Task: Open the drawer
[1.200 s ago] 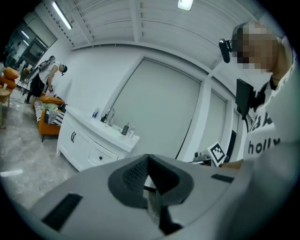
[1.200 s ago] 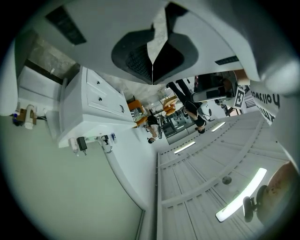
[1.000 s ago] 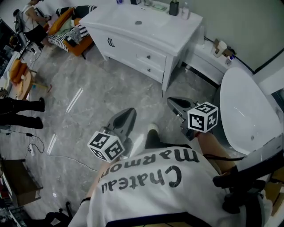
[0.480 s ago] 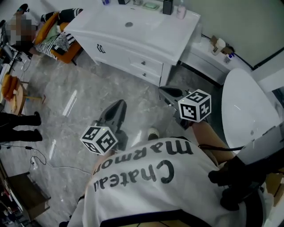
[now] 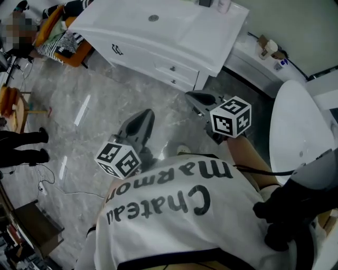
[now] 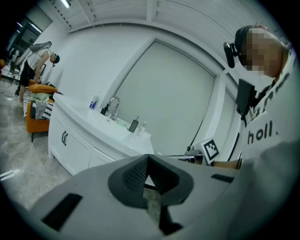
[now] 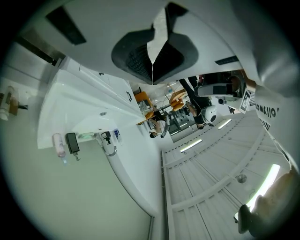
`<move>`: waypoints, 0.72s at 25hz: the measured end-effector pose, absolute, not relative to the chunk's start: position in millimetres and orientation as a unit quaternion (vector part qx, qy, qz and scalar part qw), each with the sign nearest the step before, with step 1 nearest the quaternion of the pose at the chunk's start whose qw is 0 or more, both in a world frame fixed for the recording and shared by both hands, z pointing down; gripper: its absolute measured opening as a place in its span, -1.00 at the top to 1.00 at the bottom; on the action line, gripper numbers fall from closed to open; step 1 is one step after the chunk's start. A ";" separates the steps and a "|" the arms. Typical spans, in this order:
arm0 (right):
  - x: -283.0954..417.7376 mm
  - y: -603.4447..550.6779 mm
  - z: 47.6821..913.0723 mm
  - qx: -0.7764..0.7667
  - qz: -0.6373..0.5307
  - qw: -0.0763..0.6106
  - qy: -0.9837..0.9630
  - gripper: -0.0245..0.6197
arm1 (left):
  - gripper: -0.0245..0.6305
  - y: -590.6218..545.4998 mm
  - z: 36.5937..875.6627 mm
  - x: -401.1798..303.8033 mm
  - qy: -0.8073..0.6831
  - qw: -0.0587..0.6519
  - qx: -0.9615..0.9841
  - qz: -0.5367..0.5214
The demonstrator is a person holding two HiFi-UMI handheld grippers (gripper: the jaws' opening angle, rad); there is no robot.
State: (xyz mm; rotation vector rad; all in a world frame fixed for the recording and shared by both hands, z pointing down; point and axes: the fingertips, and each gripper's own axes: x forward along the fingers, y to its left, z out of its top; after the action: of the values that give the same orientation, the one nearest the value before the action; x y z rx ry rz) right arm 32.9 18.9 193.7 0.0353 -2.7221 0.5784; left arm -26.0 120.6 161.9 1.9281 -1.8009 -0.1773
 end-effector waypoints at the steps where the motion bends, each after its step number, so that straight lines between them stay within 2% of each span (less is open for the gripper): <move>1: 27.6 17.5 193.8 0.011 0.204 0.177 -0.963 0.89 | 0.93 117.1 160.7 -27.8 -0.658 0.241 0.710 -0.067; 6: 5.6 19.0 196.0 0.008 0.197 0.182 -0.963 0.89 | 0.93 101.5 158.3 -51.9 -0.670 0.221 0.705 -0.079; 11: -7.5 -9.9 195.3 0.060 0.203 0.170 -0.962 0.89 | 0.93 66.2 162.9 -69.0 -0.608 0.238 0.752 -0.089; 18: -33.6 -47.2 198.4 0.173 0.246 0.149 -0.942 0.89 | 0.93 11.4 168.4 -110.0 -0.510 0.243 0.825 -0.013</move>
State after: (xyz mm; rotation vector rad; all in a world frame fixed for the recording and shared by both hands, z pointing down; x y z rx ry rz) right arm -33.6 -47.2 198.4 0.4966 -2.7090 0.7069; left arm -110.0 11.4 168.4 2.2544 -1.3939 -0.0357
